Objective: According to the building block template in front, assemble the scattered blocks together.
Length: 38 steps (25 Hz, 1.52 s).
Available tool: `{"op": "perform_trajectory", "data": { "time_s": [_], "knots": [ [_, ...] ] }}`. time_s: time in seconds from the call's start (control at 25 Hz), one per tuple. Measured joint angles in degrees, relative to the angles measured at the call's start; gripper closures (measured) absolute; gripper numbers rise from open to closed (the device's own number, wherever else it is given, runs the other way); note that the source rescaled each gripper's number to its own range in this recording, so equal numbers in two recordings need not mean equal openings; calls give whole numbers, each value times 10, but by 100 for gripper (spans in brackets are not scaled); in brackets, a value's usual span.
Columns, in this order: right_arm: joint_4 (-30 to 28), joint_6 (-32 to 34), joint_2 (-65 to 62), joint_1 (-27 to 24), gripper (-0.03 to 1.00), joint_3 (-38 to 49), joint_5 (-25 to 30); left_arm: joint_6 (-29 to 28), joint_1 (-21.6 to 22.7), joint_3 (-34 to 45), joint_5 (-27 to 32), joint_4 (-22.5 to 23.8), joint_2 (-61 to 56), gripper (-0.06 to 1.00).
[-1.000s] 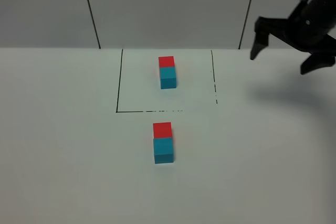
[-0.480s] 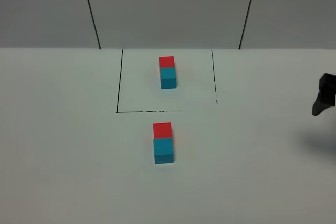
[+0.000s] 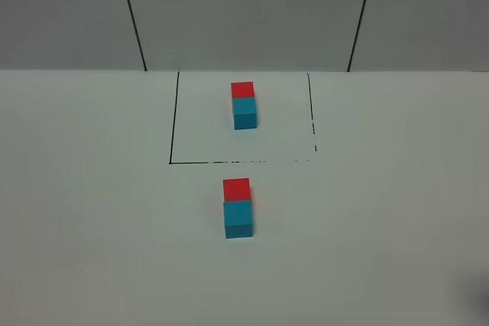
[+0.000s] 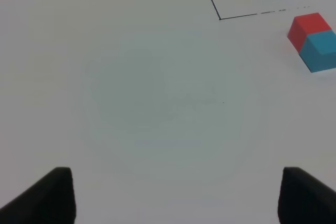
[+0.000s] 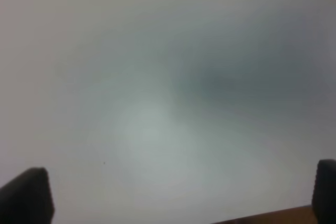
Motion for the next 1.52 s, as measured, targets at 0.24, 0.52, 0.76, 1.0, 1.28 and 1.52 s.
{"op": "perform_trajectory", "data": {
  "time_s": [0.24, 0.52, 0.76, 1.0, 1.28, 1.52],
  "knots": [
    [4, -1, -128, 3, -3, 77, 4, 1, 0, 0, 0, 0, 0, 26],
    [-21, -16, -256, 79, -3, 99, 7, 1, 0, 0, 0, 0, 0, 26],
    [-37, -24, -342, 96, -3, 100, 18, 1, 0, 0, 0, 0, 0, 26],
    [-37, -31, -417, 97, -3, 105, 20, 1, 0, 0, 0, 0, 0, 26],
    [-37, -35, -510, 97, -3, 147, 7, 1, 0, 0, 0, 0, 0, 26],
    [-39, -32, -553, 97, -3, 168, -1, 1, 0, 0, 0, 0, 0, 26]
  ]
}}
